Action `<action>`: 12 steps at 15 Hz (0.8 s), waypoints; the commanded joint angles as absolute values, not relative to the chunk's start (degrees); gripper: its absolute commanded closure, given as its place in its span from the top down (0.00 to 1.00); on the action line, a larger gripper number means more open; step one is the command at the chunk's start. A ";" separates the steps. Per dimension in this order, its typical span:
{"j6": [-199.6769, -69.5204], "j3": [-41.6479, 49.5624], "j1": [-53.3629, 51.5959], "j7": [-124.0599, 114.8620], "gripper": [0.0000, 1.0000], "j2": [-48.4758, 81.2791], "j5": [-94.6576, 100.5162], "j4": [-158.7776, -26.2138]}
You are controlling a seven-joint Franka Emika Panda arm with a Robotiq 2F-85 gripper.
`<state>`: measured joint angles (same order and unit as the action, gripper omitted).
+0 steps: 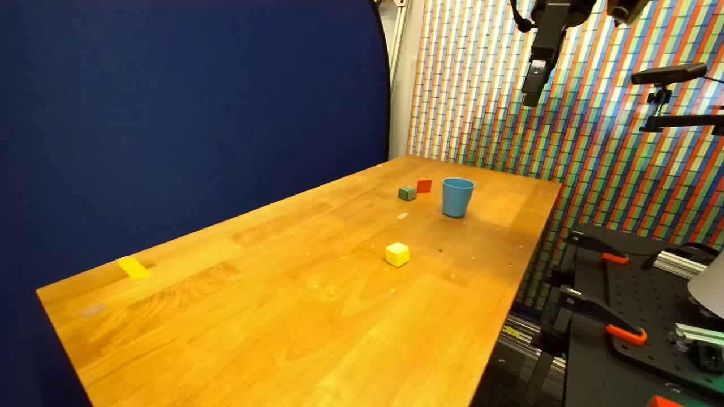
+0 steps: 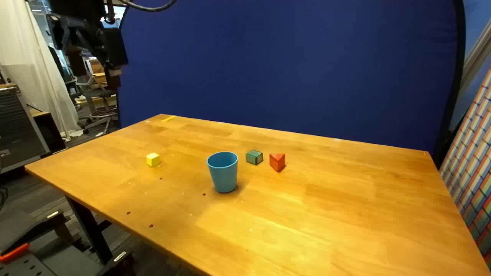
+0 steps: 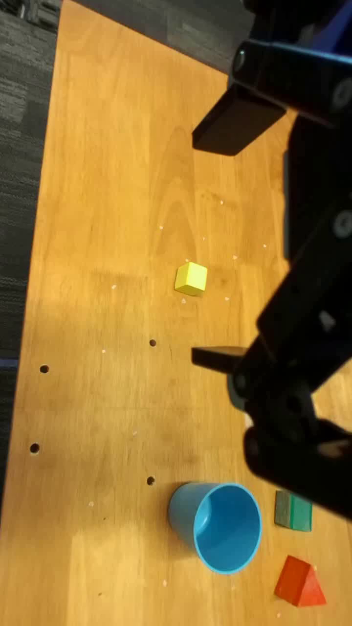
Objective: Put the yellow block in the blue cup
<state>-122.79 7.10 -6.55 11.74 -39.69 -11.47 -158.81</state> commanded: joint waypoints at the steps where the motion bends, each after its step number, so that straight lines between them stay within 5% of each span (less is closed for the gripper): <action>1: -122.53 6.46 -5.87 12.13 1.00 -39.64 -11.93 -158.64; 4: -122.53 6.46 -5.87 12.13 1.00 -39.65 -11.93 -158.61; 12: -142.06 -1.40 -9.19 8.03 1.00 -11.75 -11.20 -151.53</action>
<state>-137.65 1.14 -8.05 9.90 -22.98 -11.47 -156.96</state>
